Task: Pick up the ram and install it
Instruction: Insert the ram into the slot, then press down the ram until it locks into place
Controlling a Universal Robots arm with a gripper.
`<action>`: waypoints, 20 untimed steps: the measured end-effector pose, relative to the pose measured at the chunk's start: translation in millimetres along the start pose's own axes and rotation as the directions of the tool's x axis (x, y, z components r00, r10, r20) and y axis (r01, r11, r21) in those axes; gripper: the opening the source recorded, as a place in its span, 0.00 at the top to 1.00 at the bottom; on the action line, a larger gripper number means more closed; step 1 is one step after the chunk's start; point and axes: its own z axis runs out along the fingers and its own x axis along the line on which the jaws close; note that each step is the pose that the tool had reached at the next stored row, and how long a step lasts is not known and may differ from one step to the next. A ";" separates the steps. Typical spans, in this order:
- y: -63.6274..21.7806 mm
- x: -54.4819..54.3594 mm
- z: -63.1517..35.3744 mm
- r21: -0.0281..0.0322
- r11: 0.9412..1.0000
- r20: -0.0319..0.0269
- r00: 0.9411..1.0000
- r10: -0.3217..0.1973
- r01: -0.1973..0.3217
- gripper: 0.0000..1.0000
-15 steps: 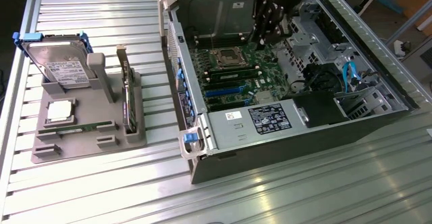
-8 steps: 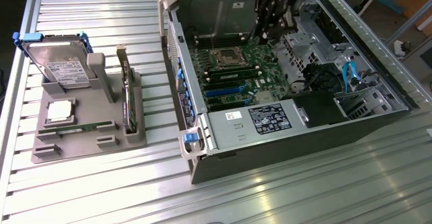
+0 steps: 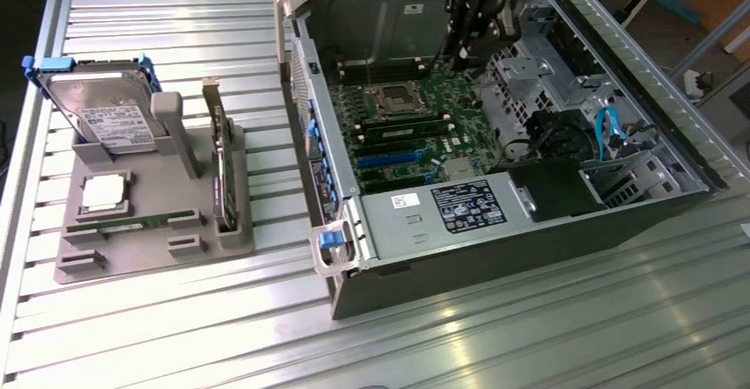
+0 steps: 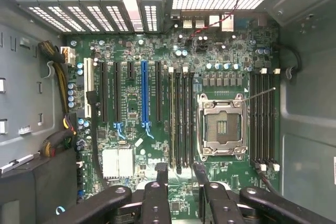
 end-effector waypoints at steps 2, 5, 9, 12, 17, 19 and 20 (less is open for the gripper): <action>0.1 -0.2 -4.9 0.000 1.000 0.000 1.000 0.000 0.000 0.68; 0.1 -0.2 -6.0 0.000 1.000 0.000 1.000 0.000 0.000 0.68; 0.1 -0.2 -6.0 0.000 1.000 0.000 1.000 0.000 0.000 0.68; 0.1 -0.2 -6.0 0.000 1.000 0.000 1.000 0.000 0.000 0.68; 0.1 -0.2 -6.0 0.000 1.000 0.000 1.000 0.000 0.000 0.69; 0.1 -0.2 -6.0 0.000 1.000 0.000 1.000 0.000 0.000 0.83; 0.1 -0.2 -6.0 0.000 1.000 0.000 1.000 0.000 0.000 0.89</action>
